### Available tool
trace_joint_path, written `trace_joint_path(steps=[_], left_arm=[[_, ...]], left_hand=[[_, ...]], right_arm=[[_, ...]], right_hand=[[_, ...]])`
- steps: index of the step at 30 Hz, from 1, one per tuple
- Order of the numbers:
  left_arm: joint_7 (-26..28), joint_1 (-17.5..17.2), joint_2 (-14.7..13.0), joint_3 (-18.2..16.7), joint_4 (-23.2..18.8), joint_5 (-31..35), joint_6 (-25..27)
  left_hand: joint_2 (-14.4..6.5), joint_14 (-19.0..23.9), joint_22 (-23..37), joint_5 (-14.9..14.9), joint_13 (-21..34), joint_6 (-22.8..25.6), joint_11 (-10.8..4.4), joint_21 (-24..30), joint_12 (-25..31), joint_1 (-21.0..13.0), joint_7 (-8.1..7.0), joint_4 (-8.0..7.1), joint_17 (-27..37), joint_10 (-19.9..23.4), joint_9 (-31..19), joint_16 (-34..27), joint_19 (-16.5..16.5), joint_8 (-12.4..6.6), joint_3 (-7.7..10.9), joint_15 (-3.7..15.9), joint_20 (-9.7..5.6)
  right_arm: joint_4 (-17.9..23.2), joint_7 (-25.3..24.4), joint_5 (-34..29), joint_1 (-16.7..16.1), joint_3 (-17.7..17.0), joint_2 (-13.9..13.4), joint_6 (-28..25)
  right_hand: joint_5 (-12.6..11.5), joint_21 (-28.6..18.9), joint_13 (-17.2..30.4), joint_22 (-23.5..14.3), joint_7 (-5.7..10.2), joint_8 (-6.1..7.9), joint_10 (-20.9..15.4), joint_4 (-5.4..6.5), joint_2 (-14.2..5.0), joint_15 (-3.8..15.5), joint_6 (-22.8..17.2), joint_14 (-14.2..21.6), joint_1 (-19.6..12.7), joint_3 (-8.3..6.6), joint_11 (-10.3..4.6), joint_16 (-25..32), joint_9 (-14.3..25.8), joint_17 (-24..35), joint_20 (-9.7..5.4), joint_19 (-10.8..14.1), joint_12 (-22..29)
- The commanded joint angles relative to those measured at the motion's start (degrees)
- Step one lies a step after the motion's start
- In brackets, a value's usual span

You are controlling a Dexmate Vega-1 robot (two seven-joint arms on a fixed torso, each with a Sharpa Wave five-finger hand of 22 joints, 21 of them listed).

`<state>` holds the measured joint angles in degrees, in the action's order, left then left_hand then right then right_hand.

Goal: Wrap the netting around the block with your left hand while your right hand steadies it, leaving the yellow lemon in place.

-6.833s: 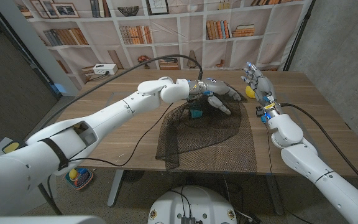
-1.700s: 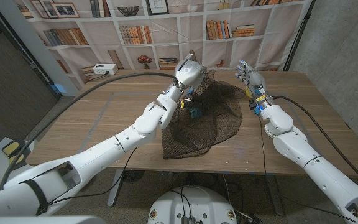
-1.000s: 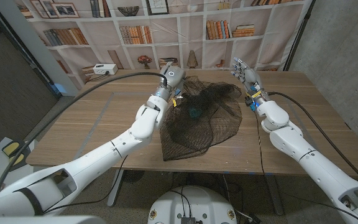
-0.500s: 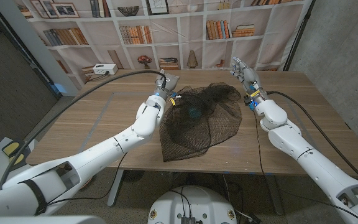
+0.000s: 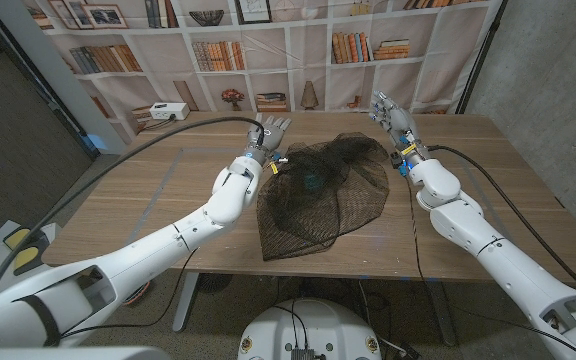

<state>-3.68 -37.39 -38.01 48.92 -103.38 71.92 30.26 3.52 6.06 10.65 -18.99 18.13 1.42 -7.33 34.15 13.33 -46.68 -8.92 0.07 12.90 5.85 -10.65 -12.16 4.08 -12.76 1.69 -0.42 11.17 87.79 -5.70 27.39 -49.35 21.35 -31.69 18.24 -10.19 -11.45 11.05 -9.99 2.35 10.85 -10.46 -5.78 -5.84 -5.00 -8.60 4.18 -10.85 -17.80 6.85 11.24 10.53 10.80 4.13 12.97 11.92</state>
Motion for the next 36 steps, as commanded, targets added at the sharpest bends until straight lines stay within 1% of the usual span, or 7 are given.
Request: trace_joint_path(steps=[1, 4, 8, 22, 32, 35, 36], left_arm=[[18.5, -4.9, -8.4, -6.3, -6.9, -10.0, -15.7], [26.8, -5.2, -9.0, -7.2, -4.3, -13.2, -22.9], [25.7, -4.5, -10.8, -7.1, -4.2, -14.3, -29.3], [14.2, -3.7, -14.8, -9.0, -7.5, -15.7, -42.0], [0.4, -3.9, -15.8, -10.2, -12.8, -11.4, -42.4], [-2.5, -3.6, -15.5, -10.8, -13.0, -13.6, -43.9], [-3.5, -3.6, -15.6, -11.0, -13.4, -13.7, -43.9]], left_hand=[[-0.2, 3.6, 0.2, -0.9, -0.8, 7.5, -1.37, -0.3, 2.1, 0.4, -3.32, -0.27, -0.6, 5.7, -0.2, -1.2, -2.6, -1.49, -1.18, 2.00, -0.34], [-1.2, 7.1, 0.2, -1.5, -1.7, 14.4, -2.65, -0.1, 3.1, -1.1, -3.35, 0.15, -1.1, 9.4, -0.3, -2.0, -5.4, -2.72, -1.25, 4.64, -1.50], [-1.5, 9.0, 0.1, -1.8, -2.1, 16.8, -3.11, -0.2, 4.1, -2.2, -3.65, 0.57, -1.3, 12.9, -0.3, -2.4, -6.5, -2.69, -1.28, 6.37, -2.13], [-2.0, 8.4, 0.2, -1.7, -2.8, 18.2, -1.62, -1.1, 4.7, -2.2, -3.60, 0.36, -1.4, 16.2, -0.2, -1.8, -5.9, -1.93, -1.76, 5.10, -1.41], [-2.3, 7.8, 0.2, -1.6, -3.5, 19.0, -2.48, -1.6, 4.0, -3.5, -3.47, 0.88, -1.6, 16.1, -0.2, -1.2, -5.8, -1.44, -1.70, 5.57, -1.16], [-2.7, 13.2, 0.2, -1.4, -5.1, 27.6, -3.67, -1.9, 4.9, -5.4, -2.95, 1.61, -2.0, 22.9, -0.2, -2.4, -7.7, -2.96, -2.08, 8.14, -1.46], [-2.6, 13.8, 0.2, -1.4, -5.2, 28.2, -3.22, -1.8, 4.9, -5.5, -2.72, 1.66, -2.1, 23.3, -0.2, -2.5, -8.1, -3.01, -2.17, 8.55, -1.51]], right_arm=[[3.8, -2.3, -0.7, -2.8, -0.2, -0.6, -0.8], [5.0, -3.1, -0.8, -3.9, -0.4, -0.6, -0.9], [6.7, -4.3, -1.3, -5.4, -0.6, -0.8, -1.1], [13.1, -8.6, -3.3, -10.8, -2.0, -1.7, -1.9], [15.1, -10.4, -4.2, -12.7, -2.3, -1.4, -2.4], [15.6, -10.9, -4.5, -13.0, -2.3, -1.2, -2.8], [15.7, -10.9, -4.5, -13.1, -2.3, -1.2, -2.9]], right_hand=[[-0.2, -0.3, 0.3, -0.3, 0.09, 0.29, -0.3, 0.06, -0.17, -0.19, -0.3, 0.1, 0.3, -0.44, -0.09, 0.2, 0.1, 0.3, -0.03, 0.5, -0.1], [-0.1, -0.3, 0.3, -0.3, 0.14, 0.29, -0.3, 0.09, -0.20, -0.18, -0.3, 0.1, 0.3, -0.45, -0.12, 0.2, 0.1, 0.3, -0.08, 0.5, -0.1], [-0.1, -0.3, 0.3, -0.3, 0.16, 0.28, -0.3, 0.12, -0.22, -0.13, -0.3, 0.1, 0.4, -0.46, -0.13, 0.2, 0.1, 0.3, -0.11, 0.5, -0.1], [-0.1, -0.4, 0.3, -0.3, 0.11, 0.29, -0.6, 0.20, -0.22, -0.07, -0.4, 0.3, 0.5, -0.47, -0.14, 0.3, 0.1, 0.4, -0.16, 0.6, -0.1], [-0.1, -0.4, 0.4, -0.3, 0.04, 0.35, -0.7, 0.30, -0.27, -0.01, -0.6, 0.5, 0.7, -0.50, -0.12, 0.4, 0.2, 0.4, -0.23, 0.8, 0.0], [-0.1, -0.4, 0.4, -0.3, 0.02, 0.36, -0.7, 0.35, -0.31, -0.03, -0.7, 0.5, 0.7, -0.52, -0.11, 0.4, 0.2, 0.4, -0.27, 0.9, 0.0], [-0.1, -0.4, 0.4, -0.3, 0.03, 0.38, -0.8, 0.37, -0.34, 0.01, -0.7, 0.6, 0.7, -0.52, -0.13, 0.4, 0.2, 0.4, -0.30, 0.9, 0.0]])
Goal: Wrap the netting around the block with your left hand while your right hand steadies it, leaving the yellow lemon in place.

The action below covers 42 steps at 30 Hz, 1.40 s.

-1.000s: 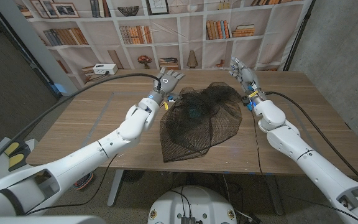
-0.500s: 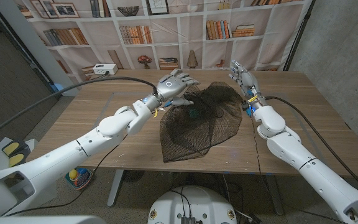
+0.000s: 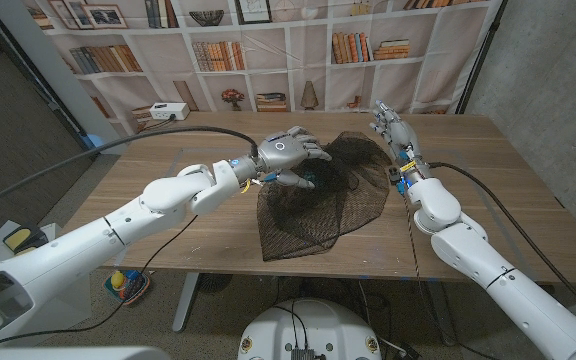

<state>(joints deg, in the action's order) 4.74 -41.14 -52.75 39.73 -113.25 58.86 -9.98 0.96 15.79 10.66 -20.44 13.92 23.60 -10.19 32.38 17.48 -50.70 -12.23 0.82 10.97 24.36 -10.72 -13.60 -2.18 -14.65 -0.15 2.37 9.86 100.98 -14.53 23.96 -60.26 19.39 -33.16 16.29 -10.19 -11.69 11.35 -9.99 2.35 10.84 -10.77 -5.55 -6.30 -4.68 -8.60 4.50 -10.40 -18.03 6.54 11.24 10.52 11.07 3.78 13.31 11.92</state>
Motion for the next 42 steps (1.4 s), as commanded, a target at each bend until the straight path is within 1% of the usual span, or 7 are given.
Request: trace_joint_path(steps=[1, 7, 15, 24, 28, 39, 42], left_arm=[[-13.3, 0.0, -0.9, -2.0, -4.1, -0.5, -3.4], [-23.2, -1.5, -0.3, -2.8, -8.6, 1.6, 0.9], [-27.8, -2.4, 0.7, -2.7, -9.2, 0.9, 1.1], [-24.8, -4.2, 1.6, -0.3, -8.8, 9.0, 1.0], [-21.8, -5.4, 1.3, 0.4, -8.6, 12.1, 0.7], [-19.1, -6.6, 1.4, 2.1, -8.4, 18.3, 0.4], [-20.4, -6.7, 1.6, 2.6, -8.9, 19.8, 0.4]], left_hand=[[-0.1, 4.1, 0.2, 0.1, -1.0, 6.0, -0.20, 0.0, 0.7, -1.6, 0.65, 0.95, -0.2, 4.9, -0.2, -1.0, -2.0, -1.05, -0.35, 5.74, -0.20], [-0.1, 2.3, 0.2, 0.1, -1.4, 5.0, 1.57, -0.9, -0.8, -1.7, 1.93, 0.88, -0.1, 2.5, -0.3, 0.2, -1.0, 0.22, -0.86, 4.52, 0.56], [0.9, 0.7, 0.2, -0.3, -1.1, 2.0, 2.14, -2.0, -2.0, -0.9, 2.00, 0.50, 0.1, 0.1, -0.5, 1.1, 0.6, 2.00, -2.30, 3.36, 1.79], [0.8, 0.6, 0.2, -0.8, -1.2, 1.5, 1.66, -2.5, -2.3, -0.5, 2.01, 0.05, 0.2, 0.0, -0.6, 1.2, 0.7, 2.43, -3.00, 3.38, 1.70], [0.4, 3.0, 0.3, -1.3, -1.3, 3.3, 1.53, -2.4, -1.6, -0.9, 3.12, 0.02, 0.2, 2.5, -0.6, 0.4, -0.4, 2.00, -3.35, 4.08, 1.44], [0.7, 2.3, 0.4, -1.7, -0.8, 3.5, 1.36, -3.0, -1.4, -0.6, 4.38, -0.25, 0.2, 3.1, -0.8, 0.9, 0.2, 2.14, -4.23, 3.78, 1.74], [1.7, 1.6, 0.4, -2.2, 0.0, 6.1, 0.83, -3.6, -1.0, 0.4, 4.82, -0.75, 0.3, 3.9, -1.4, 1.1, 0.7, 0.83, -5.76, 3.50, 1.75]], right_arm=[[2.7, -2.1, -1.0, -2.2, -0.3, 0.3, -1.1], [3.1, -2.8, -0.7, -2.5, -0.5, 0.7, -2.1], [2.2, -1.7, 0.2, -2.1, -0.5, 0.9, -1.7], [2.7, -1.5, 0.2, -3.2, -0.6, 0.2, -1.5], [3.8, -1.8, 0.1, -4.1, -0.8, -0.2, -1.9], [6.2, -2.7, -0.4, -6.0, -1.3, -0.7, -2.3], [6.7, -3.0, -0.6, -6.6, -1.4, -0.8, -2.2]], right_hand=[[-0.1, -0.2, 0.1, -0.3, 0.00, 0.37, -0.5, 0.17, 0.10, -0.29, -0.7, 0.2, 0.3, -0.29, 0.23, 0.4, 0.2, 0.2, 0.02, 0.6, 0.0], [-0.1, -0.2, 0.1, -0.3, 0.20, 0.37, -0.4, 0.42, -0.11, -0.17, -0.8, 0.2, 0.6, -0.30, 0.14, 0.4, 0.2, 0.3, -0.20, 0.5, 0.0], [-0.1, -0.2, 0.1, -0.3, 0.36, 0.34, -0.7, 0.81, -0.44, 0.16, -0.8, 0.2, 0.9, -0.35, 0.05, 0.5, 0.2, 0.4, -0.52, 0.5, 0.0], [-0.2, -0.2, 0.1, -0.3, 0.30, 0.42, -0.9, 0.93, -0.47, 0.16, -1.1, 0.5, 1.0, -0.41, 0.30, 0.5, 0.2, 0.4, -0.53, 0.7, 0.1], [-0.2, -0.3, 0.1, -0.3, 0.35, 0.47, -1.0, 0.99, -0.44, 0.13, -1.3, 0.6, 1.1, -0.42, 0.48, 0.6, 0.2, 0.4, -0.46, 0.9, 0.1], [-0.2, -0.3, 0.1, -0.3, 0.12, 0.54, -1.2, 1.10, -0.37, 0.02, -1.6, 0.9, 1.2, -0.42, 0.64, 0.6, 0.2, 0.4, -0.37, 1.1, 0.1], [-0.2, -0.3, 0.1, -0.3, 0.07, 0.55, -1.3, 1.11, -0.38, -0.01, -1.7, 0.9, 1.2, -0.45, 0.66, 0.6, 0.2, 0.4, -0.40, 1.1, 0.1]])
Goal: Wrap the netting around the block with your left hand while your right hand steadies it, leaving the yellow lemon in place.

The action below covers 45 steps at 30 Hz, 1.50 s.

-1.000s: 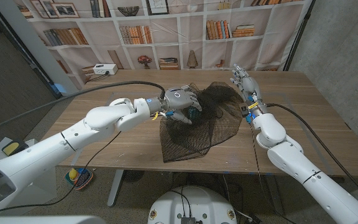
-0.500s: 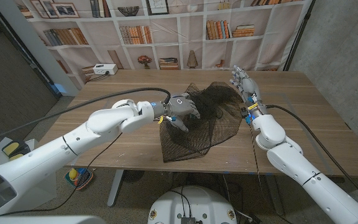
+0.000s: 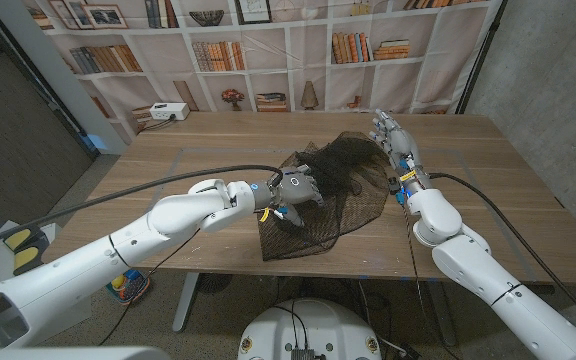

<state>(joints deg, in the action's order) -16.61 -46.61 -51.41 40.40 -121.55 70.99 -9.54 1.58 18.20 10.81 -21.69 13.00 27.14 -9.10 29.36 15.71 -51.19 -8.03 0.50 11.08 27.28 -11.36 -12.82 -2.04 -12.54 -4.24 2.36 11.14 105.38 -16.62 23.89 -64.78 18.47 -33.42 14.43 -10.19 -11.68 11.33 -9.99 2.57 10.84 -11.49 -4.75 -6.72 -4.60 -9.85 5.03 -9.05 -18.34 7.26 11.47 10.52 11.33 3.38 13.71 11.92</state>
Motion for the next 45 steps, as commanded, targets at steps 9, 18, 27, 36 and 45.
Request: trace_joint_path(steps=[9, 18, 27, 36, 45], left_arm=[[-4.2, -2.2, 0.6, 2.2, -4.0, 13.2, 1.8], [-3.3, -5.9, -0.7, -0.3, -9.7, 18.2, 5.3], [-1.3, -8.6, -2.3, -3.5, -13.0, 17.3, 5.7], [-17.9, -3.9, 0.3, -3.8, -13.5, 7.7, -0.9], [-20.7, -1.6, 2.9, -0.4, -9.6, 13.2, -2.6]], left_hand=[[2.1, -3.8, 0.7, -3.4, 5.8, -3.3, -0.34, -3.5, 1.8, 2.1, 0.96, -1.75, 1.2, -4.0, -3.8, 1.4, 4.5, -1.75, -6.11, 1.28, 1.07], [-2.4, -5.2, 0.8, -5.7, 5.6, -9.0, 1.03, -3.8, -0.5, -1.3, -2.53, -2.07, 1.1, -8.5, -2.2, 0.5, 2.2, 0.20, -6.99, 1.23, 0.92], [-6.3, -2.7, 0.8, -5.1, 4.5, -4.5, 0.72, -3.5, 0.3, -2.7, -2.87, -2.66, 0.6, -4.6, -1.5, -0.3, 0.4, -0.94, -6.20, 3.36, 0.27], [-1.8, 1.0, 0.7, -3.6, 5.0, 9.2, -0.58, -4.1, 3.0, 0.3, -1.43, -4.23, 0.2, 6.3, -0.7, -1.1, -0.4, -5.26, -11.87, 4.75, -0.04], [1.1, -1.3, 0.6, -4.9, 5.0, -0.2, -0.70, -5.3, -0.5, -0.2, -1.62, -4.04, 0.4, 0.3, -0.6, 0.1, 0.3, -0.60, -14.51, 3.70, 0.67]], right_arm=[[3.9, -2.0, -0.8, -4.0, -1.3, -0.8, -0.6], [4.3, -2.4, -1.6, -4.5, -1.5, -0.8, -0.6], [4.3, -2.5, -1.6, -4.6, -1.6, -0.5, -0.5], [4.3, -3.2, -2.2, -4.8, -1.9, 0.0, -0.2], [3.3, -2.9, -2.2, -3.4, -1.5, 0.5, -0.5]], right_hand=[[-0.2, -0.4, 0.1, -0.3, -0.18, 0.50, -0.5, 0.28, 0.08, -0.04, -0.4, 0.5, -0.2, -0.21, -0.18, 0.4, 0.2, 0.1, 0.01, 0.8, 0.1], [-0.2, -0.3, 0.1, -0.3, -0.12, 0.45, -0.4, 0.31, 0.08, -0.01, -0.4, 0.5, -0.2, -0.27, -0.21, 0.3, 0.2, 0.1, -0.05, 0.8, 0.0], [-0.2, -0.3, 0.1, -0.3, -0.17, 0.44, -0.5, 0.29, 0.22, -0.03, -0.5, 0.5, -0.2, -0.28, -0.27, 0.3, 0.2, 0.1, -0.08, 0.9, 0.0], [-0.3, -0.4, 0.1, -0.3, -0.20, 0.42, -0.6, 0.27, 0.17, 0.07, -0.5, 0.8, -0.3, -0.40, -0.14, 0.3, 0.2, 0.0, -0.08, 1.0, 0.0], [-0.3, -0.3, 0.1, -0.3, -0.13, 0.34, -0.3, 0.26, 0.19, 0.10, -0.3, 0.8, -0.4, -0.47, -0.18, 0.3, 0.2, 0.0, -0.16, 1.0, -0.1]])
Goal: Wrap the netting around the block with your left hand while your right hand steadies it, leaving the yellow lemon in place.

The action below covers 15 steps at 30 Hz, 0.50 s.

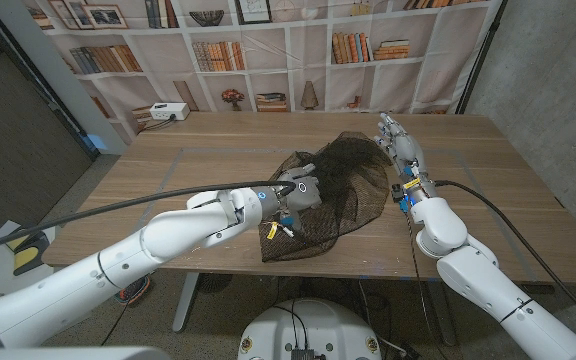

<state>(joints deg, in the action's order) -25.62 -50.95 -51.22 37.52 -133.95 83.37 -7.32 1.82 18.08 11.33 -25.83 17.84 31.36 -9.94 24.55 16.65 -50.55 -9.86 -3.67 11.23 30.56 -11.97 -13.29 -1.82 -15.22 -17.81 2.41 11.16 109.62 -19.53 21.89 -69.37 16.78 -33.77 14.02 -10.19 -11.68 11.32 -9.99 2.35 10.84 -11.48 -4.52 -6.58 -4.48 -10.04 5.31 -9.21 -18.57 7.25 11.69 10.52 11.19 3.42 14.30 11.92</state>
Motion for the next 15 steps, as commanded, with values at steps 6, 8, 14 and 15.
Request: trace_joint_path(steps=[6, 8, 14, 15], left_arm=[[-7.6, 3.4, 3.5, 4.6, 7.0, 4.7, -4.2], [-6.8, 3.7, 3.7, 5.2, 8.1, 5.3, -4.0], [-1.0, 4.3, 3.4, 6.3, 11.4, 5.6, -3.3], [-0.2, 4.4, 3.3, 6.6, 11.7, 6.0, -3.2]], left_hand=[[0.7, -2.6, 0.2, -1.1, 0.3, -7.7, 0.12, -1.1, -2.2, -1.1, 0.62, -0.06, 0.4, -4.8, -0.1, 1.1, 0.8, 3.45, -1.03, 3.10, 0.97], [0.6, -2.8, 0.2, -1.2, 0.4, -8.0, 0.27, -1.1, -2.3, -1.1, 0.57, -0.08, 0.4, -5.1, -0.2, 1.1, 0.8, 3.53, -0.99, 3.10, 0.98], [0.2, -3.4, 0.2, -1.4, 0.5, -11.2, 0.27, -1.4, -2.8, -1.8, 0.90, -0.04, 0.5, -6.7, -0.2, 1.3, 0.7, 4.49, -0.80, 2.89, 0.96], [-0.1, -3.2, 0.2, -1.4, 0.5, -11.2, 0.18, -1.3, -2.5, -2.1, 0.79, -0.06, 0.5, -6.0, -0.2, 1.2, 0.4, 4.34, -0.67, 3.14, 0.45]], right_arm=[[-2.0, 0.7, 0.1, 2.3, 0.5, 1.1, 0.1], [-2.2, 0.9, 0.2, 2.5, 0.5, 1.1, 0.2], [-2.8, 1.0, 0.2, 3.2, 0.7, 1.2, 0.0], [-2.8, 1.0, 0.2, 3.3, 0.7, 1.2, -0.1]], right_hand=[[-0.2, -0.3, 0.2, -0.3, 0.14, 0.29, -0.3, 0.06, 0.09, 0.03, -0.1, 0.4, -0.1, -0.24, -0.25, 0.0, 0.2, 0.2, -0.25, 0.4, -0.1], [-0.2, -0.3, 0.2, -0.3, 0.08, 0.29, -0.3, 0.07, 0.10, 0.00, -0.1, 0.4, -0.1, -0.24, -0.16, 0.0, 0.2, 0.2, -0.22, 0.4, -0.1], [-0.2, -0.3, 0.2, -0.3, 0.10, 0.25, -0.3, 0.08, 0.15, -0.04, 0.0, 0.4, -0.1, -0.26, -0.24, -0.1, 0.2, 0.1, -0.22, 0.4, -0.2], [-0.2, -0.3, 0.2, -0.3, 0.09, 0.25, -0.3, 0.08, 0.16, -0.05, 0.0, 0.4, -0.1, -0.26, -0.22, -0.1, 0.2, 0.1, -0.19, 0.4, -0.2]])
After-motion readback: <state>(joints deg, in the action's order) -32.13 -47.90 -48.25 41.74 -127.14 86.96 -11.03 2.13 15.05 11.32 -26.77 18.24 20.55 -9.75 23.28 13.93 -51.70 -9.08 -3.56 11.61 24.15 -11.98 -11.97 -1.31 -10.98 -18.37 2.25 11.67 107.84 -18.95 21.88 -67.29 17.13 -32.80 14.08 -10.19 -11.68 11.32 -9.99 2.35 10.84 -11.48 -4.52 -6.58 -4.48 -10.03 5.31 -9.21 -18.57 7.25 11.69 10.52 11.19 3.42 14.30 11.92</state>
